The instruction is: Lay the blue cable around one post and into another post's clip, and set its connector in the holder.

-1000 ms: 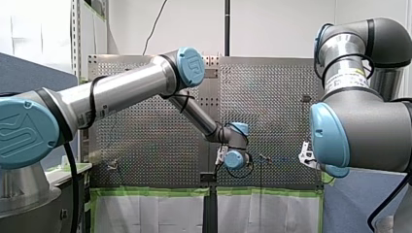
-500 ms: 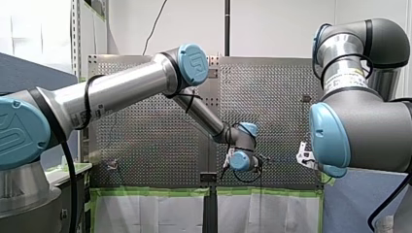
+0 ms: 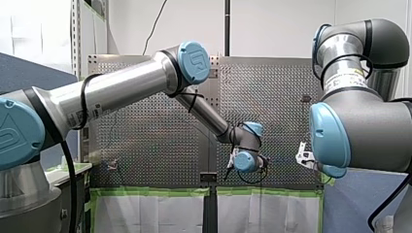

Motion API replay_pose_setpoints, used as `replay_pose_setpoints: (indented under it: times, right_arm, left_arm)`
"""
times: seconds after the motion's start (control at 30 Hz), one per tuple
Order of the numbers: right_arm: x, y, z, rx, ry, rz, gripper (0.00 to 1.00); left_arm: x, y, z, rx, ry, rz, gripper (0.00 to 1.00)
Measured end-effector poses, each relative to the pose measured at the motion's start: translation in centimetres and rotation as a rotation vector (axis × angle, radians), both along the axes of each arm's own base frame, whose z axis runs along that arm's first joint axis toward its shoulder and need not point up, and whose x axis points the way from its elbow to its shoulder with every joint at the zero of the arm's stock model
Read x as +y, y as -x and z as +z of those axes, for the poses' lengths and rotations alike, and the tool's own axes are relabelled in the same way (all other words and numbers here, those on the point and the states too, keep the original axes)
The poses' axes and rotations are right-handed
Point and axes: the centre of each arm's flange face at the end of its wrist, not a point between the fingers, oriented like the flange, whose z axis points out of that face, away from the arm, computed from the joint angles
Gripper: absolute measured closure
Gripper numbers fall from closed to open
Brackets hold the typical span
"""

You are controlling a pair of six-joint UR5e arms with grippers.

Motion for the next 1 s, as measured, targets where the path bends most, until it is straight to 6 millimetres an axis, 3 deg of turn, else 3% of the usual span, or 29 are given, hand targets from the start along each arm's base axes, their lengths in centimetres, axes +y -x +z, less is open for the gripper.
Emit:
replay_pose_setpoints:
  times: [1.0]
  right_arm:
    - [0.15,-0.32,-0.22,-0.004,-0.006,0.008,1.0]
  left_arm:
    - [0.51,0.59,0.03,0.037,0.085,0.141,0.0]
